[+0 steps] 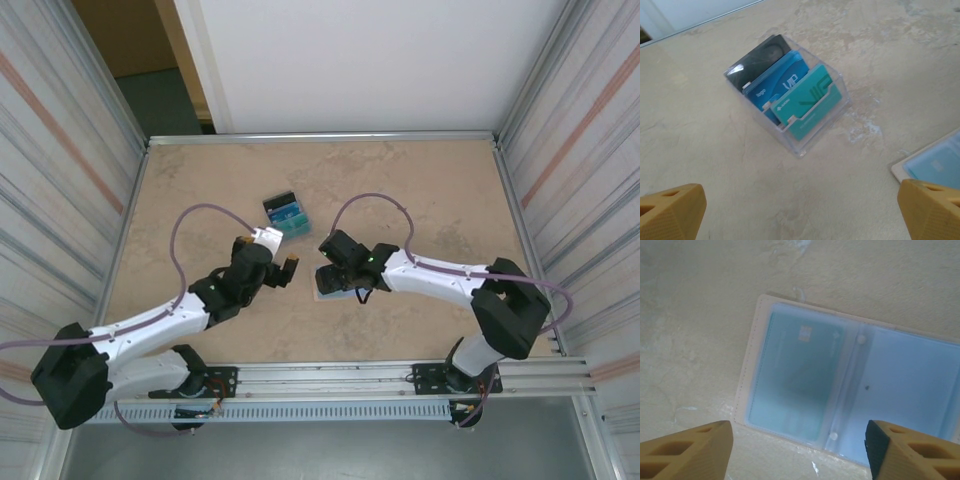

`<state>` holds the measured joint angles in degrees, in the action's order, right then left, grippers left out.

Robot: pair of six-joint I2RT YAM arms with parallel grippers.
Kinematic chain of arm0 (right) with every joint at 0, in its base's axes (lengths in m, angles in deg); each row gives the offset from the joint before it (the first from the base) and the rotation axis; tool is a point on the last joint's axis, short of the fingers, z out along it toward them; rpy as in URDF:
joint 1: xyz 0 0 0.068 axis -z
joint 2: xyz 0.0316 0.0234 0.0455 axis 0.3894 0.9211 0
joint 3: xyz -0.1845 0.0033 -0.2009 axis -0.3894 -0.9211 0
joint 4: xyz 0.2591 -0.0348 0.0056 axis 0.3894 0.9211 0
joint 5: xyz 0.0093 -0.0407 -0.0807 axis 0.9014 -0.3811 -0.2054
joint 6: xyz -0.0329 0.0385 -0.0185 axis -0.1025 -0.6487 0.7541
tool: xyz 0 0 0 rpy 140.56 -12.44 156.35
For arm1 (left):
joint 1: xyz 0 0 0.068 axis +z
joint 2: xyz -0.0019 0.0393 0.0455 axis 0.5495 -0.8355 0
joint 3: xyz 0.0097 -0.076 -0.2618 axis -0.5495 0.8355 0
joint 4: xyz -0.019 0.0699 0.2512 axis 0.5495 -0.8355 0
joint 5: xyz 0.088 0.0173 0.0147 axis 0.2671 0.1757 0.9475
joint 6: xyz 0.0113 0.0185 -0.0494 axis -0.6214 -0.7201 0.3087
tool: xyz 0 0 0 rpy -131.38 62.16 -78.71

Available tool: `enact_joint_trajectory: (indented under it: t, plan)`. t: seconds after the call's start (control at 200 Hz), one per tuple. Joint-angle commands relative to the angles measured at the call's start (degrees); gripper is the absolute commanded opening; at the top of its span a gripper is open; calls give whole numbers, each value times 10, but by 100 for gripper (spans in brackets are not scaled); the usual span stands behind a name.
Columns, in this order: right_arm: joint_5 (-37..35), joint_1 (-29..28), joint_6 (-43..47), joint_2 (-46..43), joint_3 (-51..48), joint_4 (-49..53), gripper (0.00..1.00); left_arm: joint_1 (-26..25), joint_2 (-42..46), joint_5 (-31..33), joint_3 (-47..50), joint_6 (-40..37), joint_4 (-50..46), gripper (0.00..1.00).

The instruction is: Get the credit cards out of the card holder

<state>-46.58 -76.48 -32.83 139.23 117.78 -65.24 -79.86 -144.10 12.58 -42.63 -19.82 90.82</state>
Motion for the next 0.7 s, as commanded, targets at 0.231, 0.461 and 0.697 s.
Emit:
enact_joint_trajectory:
  t: [0.231, 0.461, 0.697]
  plan:
    - [12, -18, 25, 72, 47, 13, 59, 11, 26, 51, 22, 76, -22, 99]
    - [11, -18, 33, 119, 68, 19, 58, 22, 28, 44, 25, 87, -29, 99]
    - [7, -18, 32, 138, 71, 22, 62, 28, 24, 34, 28, 95, -29, 99]
